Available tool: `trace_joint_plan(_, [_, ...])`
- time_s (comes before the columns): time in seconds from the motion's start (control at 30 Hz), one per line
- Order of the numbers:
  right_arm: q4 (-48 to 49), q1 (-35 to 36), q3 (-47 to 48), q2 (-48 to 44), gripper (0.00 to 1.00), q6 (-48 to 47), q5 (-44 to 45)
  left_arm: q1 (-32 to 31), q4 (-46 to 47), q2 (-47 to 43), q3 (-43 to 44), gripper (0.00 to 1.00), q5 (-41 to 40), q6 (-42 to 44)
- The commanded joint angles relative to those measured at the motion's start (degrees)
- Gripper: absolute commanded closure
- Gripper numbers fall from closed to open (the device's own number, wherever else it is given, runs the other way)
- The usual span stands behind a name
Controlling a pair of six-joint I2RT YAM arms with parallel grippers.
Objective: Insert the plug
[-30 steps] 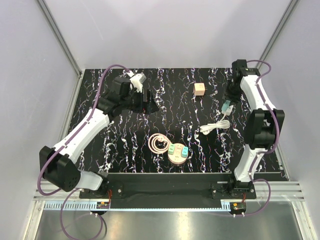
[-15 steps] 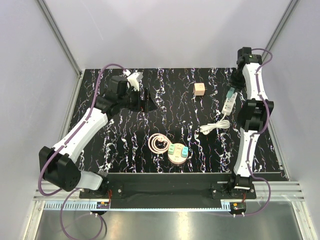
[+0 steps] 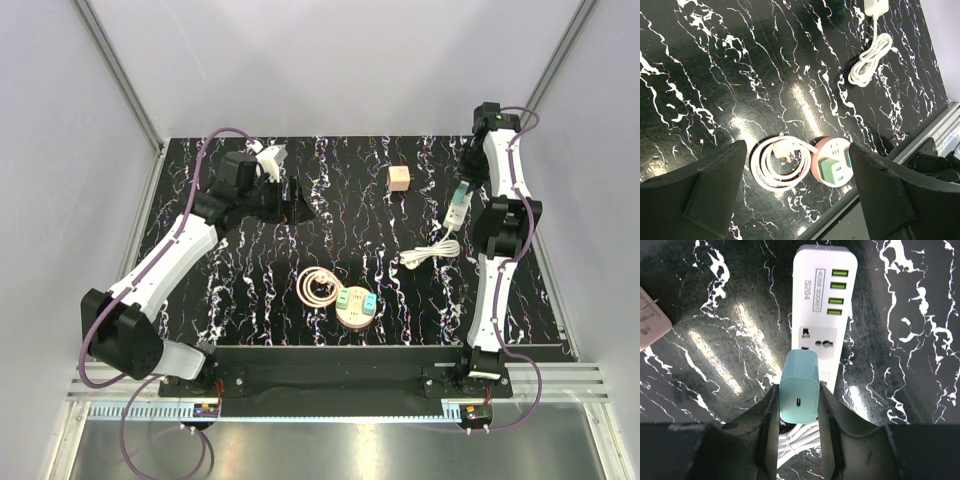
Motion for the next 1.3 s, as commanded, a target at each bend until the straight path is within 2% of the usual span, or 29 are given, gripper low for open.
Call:
trace_joint_plan(0.0, [-0.42, -0.9, 3.32, 1.0, 1.0, -1.0, -1.25, 0.32, 2.83, 0.02, -0.47, 0.12, 0.85, -0.07])
trace_joint_plan(0.77, [1.96, -1.52, 5.26, 3.55, 1.0, 0.23, -3.36, 0.94, 2.92, -0.16, -0.38, 0.12, 1.73, -0.25])
trace_joint_plan(1.27, [1.69, -1.6, -1.15, 0.66, 1.0, 0.4, 1.21, 1.12, 2.92, 0.02, -0.47, 0.12, 1.91, -0.33])
